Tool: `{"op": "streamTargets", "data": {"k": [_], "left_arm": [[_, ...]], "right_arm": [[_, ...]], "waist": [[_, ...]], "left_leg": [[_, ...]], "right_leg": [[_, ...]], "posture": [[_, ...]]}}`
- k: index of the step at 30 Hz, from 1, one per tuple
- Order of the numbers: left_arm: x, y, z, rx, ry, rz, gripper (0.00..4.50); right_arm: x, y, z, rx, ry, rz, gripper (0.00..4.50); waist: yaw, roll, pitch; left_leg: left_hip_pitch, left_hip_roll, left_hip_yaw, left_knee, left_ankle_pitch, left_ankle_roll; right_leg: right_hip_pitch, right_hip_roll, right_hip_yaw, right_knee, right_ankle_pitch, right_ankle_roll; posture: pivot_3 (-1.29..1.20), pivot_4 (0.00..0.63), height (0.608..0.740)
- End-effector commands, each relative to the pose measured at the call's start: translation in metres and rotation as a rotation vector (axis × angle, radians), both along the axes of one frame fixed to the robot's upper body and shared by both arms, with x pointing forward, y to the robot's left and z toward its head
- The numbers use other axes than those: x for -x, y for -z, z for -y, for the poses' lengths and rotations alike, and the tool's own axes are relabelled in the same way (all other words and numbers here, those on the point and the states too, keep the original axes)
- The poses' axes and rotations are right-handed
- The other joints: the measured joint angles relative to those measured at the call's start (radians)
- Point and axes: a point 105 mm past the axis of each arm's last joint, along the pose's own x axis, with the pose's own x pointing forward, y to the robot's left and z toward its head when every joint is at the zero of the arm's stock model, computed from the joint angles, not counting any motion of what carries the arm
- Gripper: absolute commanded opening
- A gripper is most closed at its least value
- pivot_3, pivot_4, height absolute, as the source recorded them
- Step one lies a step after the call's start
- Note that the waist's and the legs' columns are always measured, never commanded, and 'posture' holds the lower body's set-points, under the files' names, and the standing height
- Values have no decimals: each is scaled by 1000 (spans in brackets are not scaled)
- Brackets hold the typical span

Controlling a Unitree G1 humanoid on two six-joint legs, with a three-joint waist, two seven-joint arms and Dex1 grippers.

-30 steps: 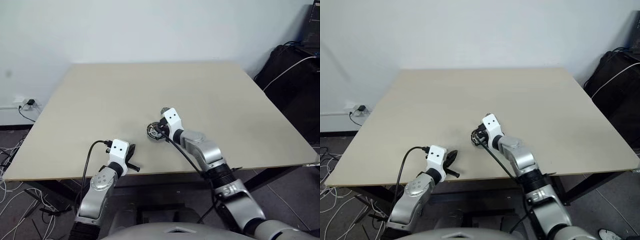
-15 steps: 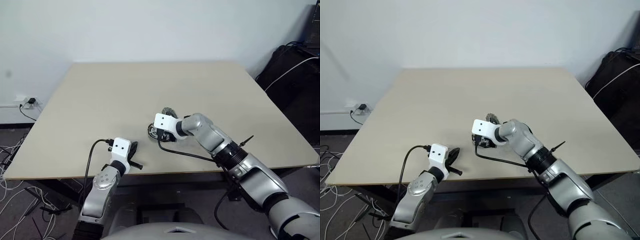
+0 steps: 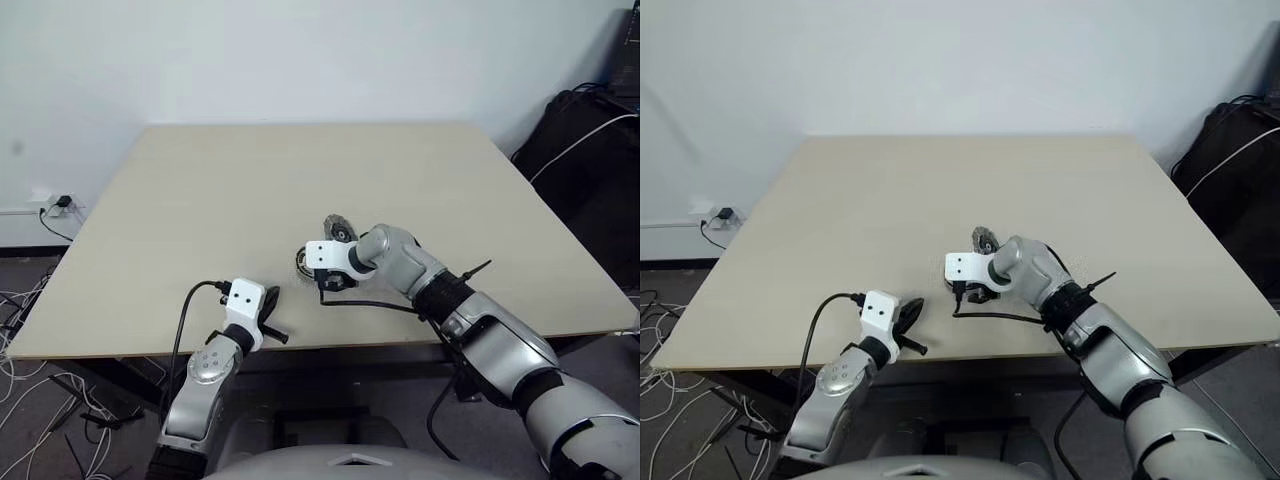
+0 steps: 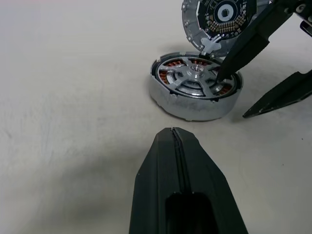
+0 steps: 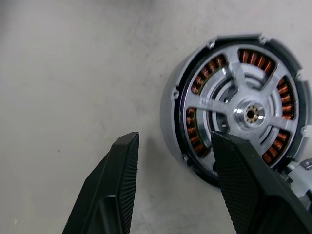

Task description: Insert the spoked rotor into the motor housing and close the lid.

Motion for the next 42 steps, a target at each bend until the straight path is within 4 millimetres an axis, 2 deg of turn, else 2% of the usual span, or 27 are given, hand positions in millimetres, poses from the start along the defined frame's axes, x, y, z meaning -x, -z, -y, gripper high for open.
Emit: {"op": "streamTargets", "data": {"k": [1, 3, 11, 19, 23, 34, 42], "left_arm": [[-4, -8, 1, 7, -1, 41, 0], [-5, -9, 1, 10, -5, 43, 0], [-5, -7, -1, 19, -34, 41, 0], [-4, -5, -1, 21, -41, 37, 0], [-4, -5, 1, 26, -38, 35, 0], [-1, 2, 11, 52, -18, 11, 0], [-3, 2, 14, 54, -3, 9, 0]], "right_arm": [[-8, -13, -6, 9, -35, 38, 2514], [-9, -10, -4, 30, -38, 40, 2514], [-16, -5, -4, 51, -33, 73, 93], [-20, -3, 3, 30, 10, 83, 83], [-20, -7, 13, -27, 85, 70, 83], [22, -18, 41, -125, 191, 14, 83], [43, -27, 37, -159, 192, -10, 83]], "waist": [[-1, 0, 0], [-1, 0, 0], [-5, 0, 0], [-3, 0, 0], [3, 0, 0], [21, 0, 0], [21, -2, 2]], "left_leg": [[0, 0, 0, 0, 0, 0], [0, 0, 0, 0, 0, 0], [1, 0, 0, 1, 0, 0], [1, -1, 0, 3, 0, -1], [1, -1, 0, 3, 1, -1], [-6, 0, 0, 5, 0, 0], [-7, 0, -1, 6, 0, 0]], "right_leg": [[0, 0, 0, 0, 0, 0], [0, 0, 0, 1, 0, 0], [-1, 0, 0, 5, 0, 0], [-4, -2, -1, 11, 2, -2], [-4, -2, -1, 11, 3, -2], [-8, -4, -1, 6, 1, -4], [-9, -2, -3, 7, 1, -4]], "posture": [[0, 0, 740], [0, 0, 740], [0, 0, 740], [0, 0, 740], [0, 0, 740], [0, 0, 740], [0, 0, 740]]}}
